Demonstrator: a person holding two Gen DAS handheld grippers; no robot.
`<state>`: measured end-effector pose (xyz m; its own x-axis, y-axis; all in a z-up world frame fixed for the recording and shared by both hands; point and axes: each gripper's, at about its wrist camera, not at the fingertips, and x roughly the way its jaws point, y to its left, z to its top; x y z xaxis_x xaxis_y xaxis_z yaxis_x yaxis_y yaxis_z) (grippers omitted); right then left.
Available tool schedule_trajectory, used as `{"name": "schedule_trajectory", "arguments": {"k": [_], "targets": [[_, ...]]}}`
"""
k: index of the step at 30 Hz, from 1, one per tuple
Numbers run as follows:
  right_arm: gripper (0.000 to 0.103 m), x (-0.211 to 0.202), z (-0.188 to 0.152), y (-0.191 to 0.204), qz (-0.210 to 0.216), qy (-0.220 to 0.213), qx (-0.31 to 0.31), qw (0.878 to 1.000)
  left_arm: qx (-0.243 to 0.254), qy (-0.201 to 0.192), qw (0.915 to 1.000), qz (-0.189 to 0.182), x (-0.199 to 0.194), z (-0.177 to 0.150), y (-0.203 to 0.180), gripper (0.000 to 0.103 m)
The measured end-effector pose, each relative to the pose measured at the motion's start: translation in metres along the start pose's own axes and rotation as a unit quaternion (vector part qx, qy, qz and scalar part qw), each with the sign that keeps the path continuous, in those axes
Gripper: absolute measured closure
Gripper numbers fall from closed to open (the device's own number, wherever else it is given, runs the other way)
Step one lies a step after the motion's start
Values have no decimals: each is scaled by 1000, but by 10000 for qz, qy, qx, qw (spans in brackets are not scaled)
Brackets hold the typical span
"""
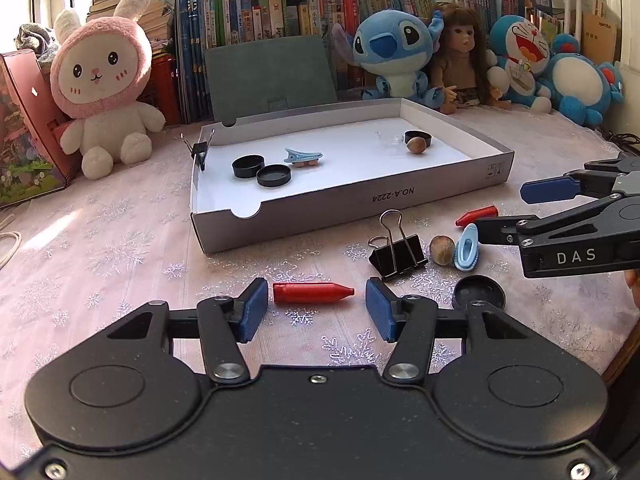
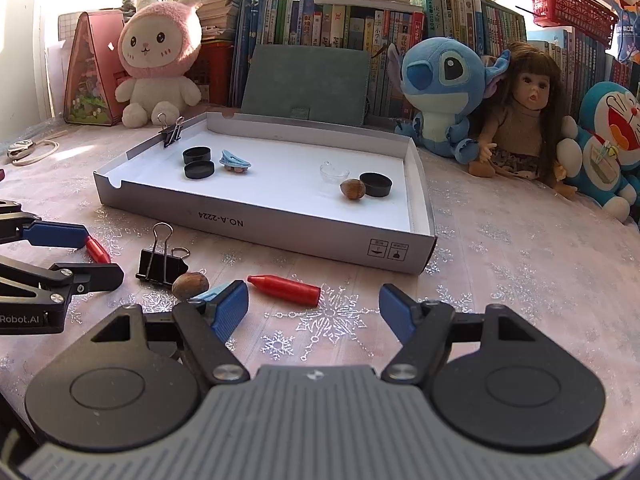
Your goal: Organize rigid objects
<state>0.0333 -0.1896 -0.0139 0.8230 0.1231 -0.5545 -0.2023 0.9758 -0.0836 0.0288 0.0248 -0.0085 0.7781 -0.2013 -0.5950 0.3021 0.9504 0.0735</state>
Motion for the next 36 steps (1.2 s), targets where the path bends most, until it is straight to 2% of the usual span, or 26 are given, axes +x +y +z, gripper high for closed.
{"name": "schedule_trajectory", "arguments": {"k": [2,3,11,18,36], "targets": [[21,2,-1,2,-14,16,41,10000,16,-20,10000,14,0,0,0,54],[21,3,-2,2,-5,31,83,10000,-4,-35,10000,35,0,-1,0,60],[21,8,0,10,67,45,311,9995,-283,-66,9992,262,1,-2,14,61],[23,11,2,16,-45,-7,642,9979,-815,-94,9959,389,7,-3,23,61],[37,13,-3,32,-456,-210,732,9961,-850,-198,9949,507,8,-7,19,60]]}}
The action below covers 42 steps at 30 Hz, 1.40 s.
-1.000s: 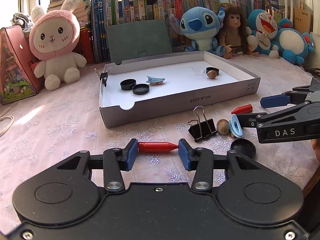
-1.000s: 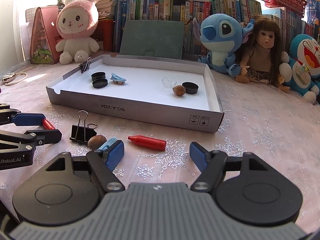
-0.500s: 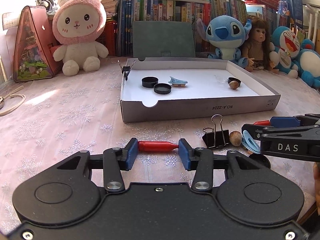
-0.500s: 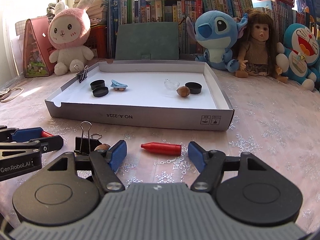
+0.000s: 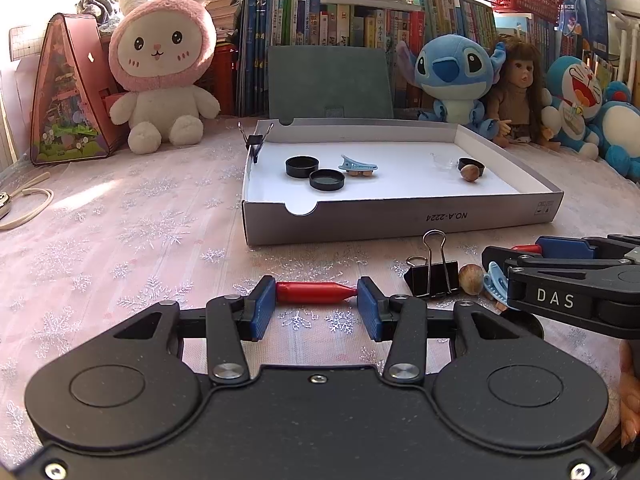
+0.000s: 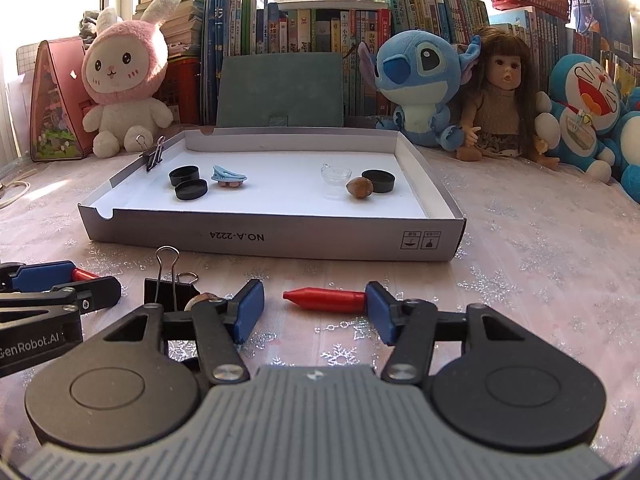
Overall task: Organize rigid objects
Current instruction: 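Carry the red crayon with the left gripper while the right gripper carries its crayon over the tray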
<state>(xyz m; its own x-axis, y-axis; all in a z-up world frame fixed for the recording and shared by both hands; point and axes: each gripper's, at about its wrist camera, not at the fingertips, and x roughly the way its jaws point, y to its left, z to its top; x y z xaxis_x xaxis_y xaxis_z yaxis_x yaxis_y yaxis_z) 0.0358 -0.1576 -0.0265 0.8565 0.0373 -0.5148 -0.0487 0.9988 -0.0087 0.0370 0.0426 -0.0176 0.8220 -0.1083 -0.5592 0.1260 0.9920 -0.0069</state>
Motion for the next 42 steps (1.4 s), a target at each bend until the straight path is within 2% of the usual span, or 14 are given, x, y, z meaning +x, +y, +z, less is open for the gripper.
{"name": "schedule_trajectory", "arguments": {"k": [4,6,9,16,28,34,42], "targets": [[43,-1,-1,-1,-39,-46,14,10000,2,-11,10000,22,0,0,0,60],[53,-2,-2,0,-84,-93,19,9999,1,-36,9999,101,-1,0,-1,61],[54,-3,-2,-2,-70,-145,75,9998,30,-78,9997,210,-3,0,-4,61],[54,-15,6,-11,-48,-329,137,9994,-136,-201,9996,112,-12,18,2,61],[54,-15,56,-39,21,-607,316,9977,-287,-312,9988,-248,-7,83,15,61],[54,3,101,-54,99,-545,242,9982,-235,-193,9984,-473,19,129,15,61],[54,60,148,-65,478,178,325,9982,-424,438,9962,-616,89,186,11,61]]}}
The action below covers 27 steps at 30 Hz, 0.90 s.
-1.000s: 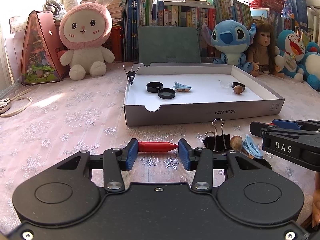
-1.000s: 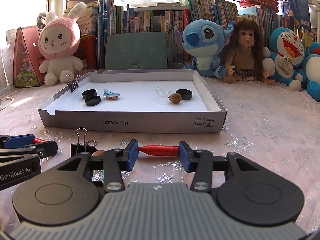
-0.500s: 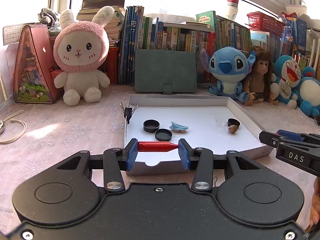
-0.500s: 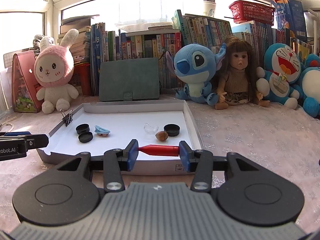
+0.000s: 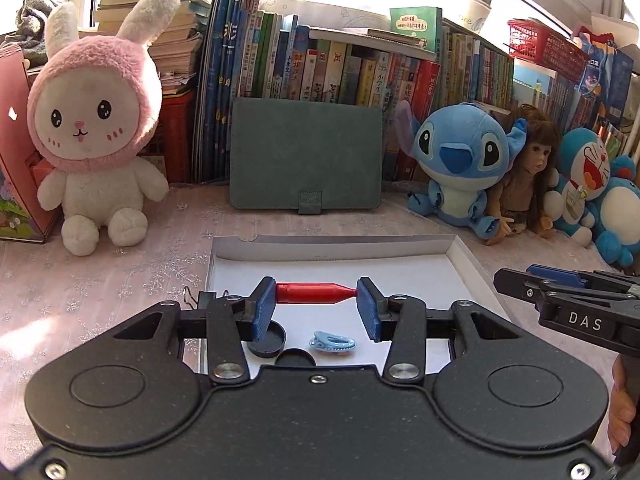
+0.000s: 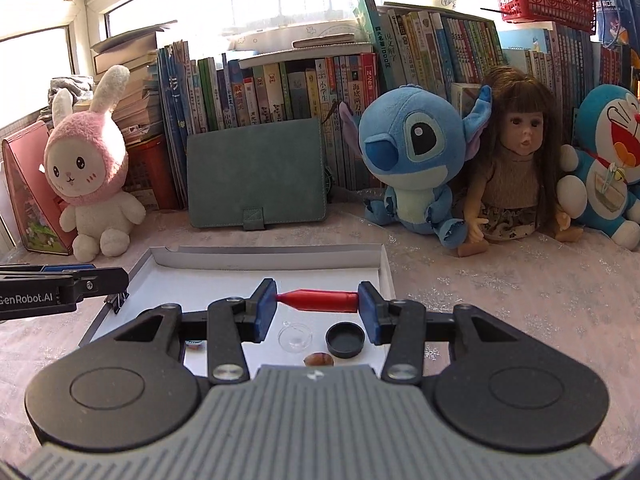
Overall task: Organize rigid objects
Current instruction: 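Carry the red crayon with the left gripper while the right gripper carries its crayon over the tray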
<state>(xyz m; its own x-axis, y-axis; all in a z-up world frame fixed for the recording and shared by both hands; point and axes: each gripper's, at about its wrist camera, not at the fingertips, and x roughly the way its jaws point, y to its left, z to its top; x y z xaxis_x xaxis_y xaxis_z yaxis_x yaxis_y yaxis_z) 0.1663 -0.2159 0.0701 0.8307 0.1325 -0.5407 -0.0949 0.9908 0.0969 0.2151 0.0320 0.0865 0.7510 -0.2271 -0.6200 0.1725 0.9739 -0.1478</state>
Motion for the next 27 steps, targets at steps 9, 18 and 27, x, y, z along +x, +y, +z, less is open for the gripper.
{"name": "schedule_trajectory", "arguments": {"k": [9,18,27], "targets": [[54,59,10,-5,-67,599,106,9981,-474,738,9959,227,75,8,12,61],[54,93,2,1,29,994,69,9950,-317,892,9944,469,98,1,8,61],[53,105,-5,4,67,1171,-23,9931,-136,947,9938,558,105,-4,3,61]]}}
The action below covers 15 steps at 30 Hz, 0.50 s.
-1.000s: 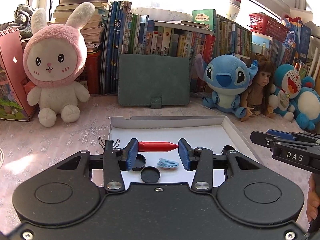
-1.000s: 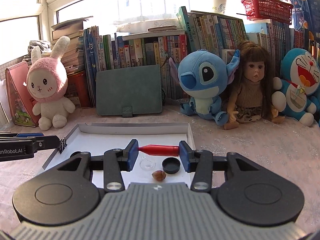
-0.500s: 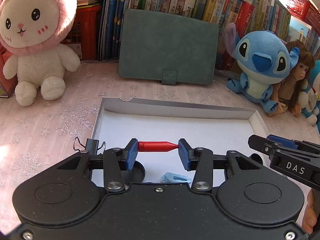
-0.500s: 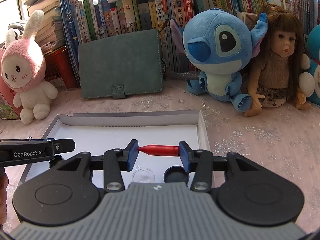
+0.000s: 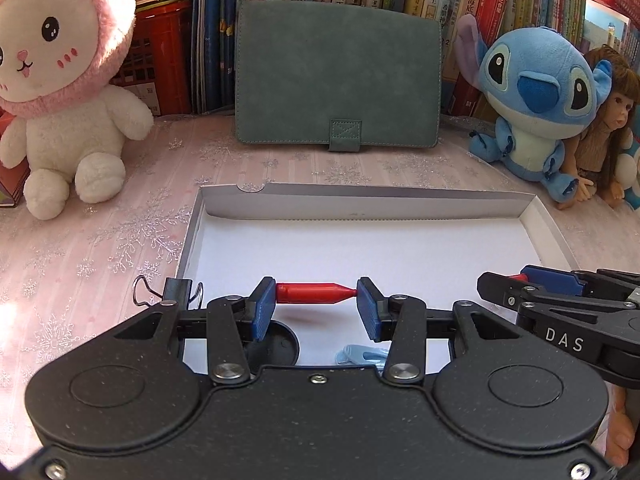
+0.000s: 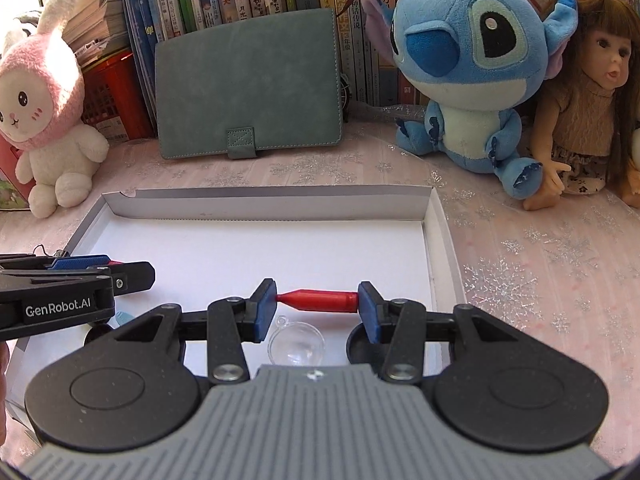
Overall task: Organize rigid objects
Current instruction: 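Carry the red crayon with the left gripper while the right gripper carries its crayon over the tray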
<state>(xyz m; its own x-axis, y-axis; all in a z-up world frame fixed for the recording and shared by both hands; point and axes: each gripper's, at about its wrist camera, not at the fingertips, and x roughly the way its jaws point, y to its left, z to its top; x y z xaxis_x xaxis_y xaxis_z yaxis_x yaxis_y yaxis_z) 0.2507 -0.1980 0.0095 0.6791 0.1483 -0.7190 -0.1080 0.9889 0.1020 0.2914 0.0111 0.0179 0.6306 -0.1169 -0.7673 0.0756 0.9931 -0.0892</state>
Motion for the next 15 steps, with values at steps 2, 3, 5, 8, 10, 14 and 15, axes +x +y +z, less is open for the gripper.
{"name": "schedule_trajectory", "arguments": {"k": [2,3,5,8,10,14,15], "targets": [[53,1,0,0,1,17,-17,10000,-32,14,10000,0,2,-1,1,61],[53,2,0,0,0,25,-25,10000,-38,16,10000,12,2,-1,1,61],[53,3,0,0,4,39,-33,10000,-35,26,10000,30,4,-1,1,61],[53,5,0,0,10,67,-41,10000,-43,44,10000,46,6,-3,1,61],[53,5,-1,0,-1,59,-63,10000,-14,30,10000,67,6,-4,1,61],[53,5,-1,0,-4,58,-73,10000,45,0,9999,103,6,-5,0,61],[53,5,-1,0,-5,57,-77,10000,60,-6,9999,109,6,-6,0,61]]}}
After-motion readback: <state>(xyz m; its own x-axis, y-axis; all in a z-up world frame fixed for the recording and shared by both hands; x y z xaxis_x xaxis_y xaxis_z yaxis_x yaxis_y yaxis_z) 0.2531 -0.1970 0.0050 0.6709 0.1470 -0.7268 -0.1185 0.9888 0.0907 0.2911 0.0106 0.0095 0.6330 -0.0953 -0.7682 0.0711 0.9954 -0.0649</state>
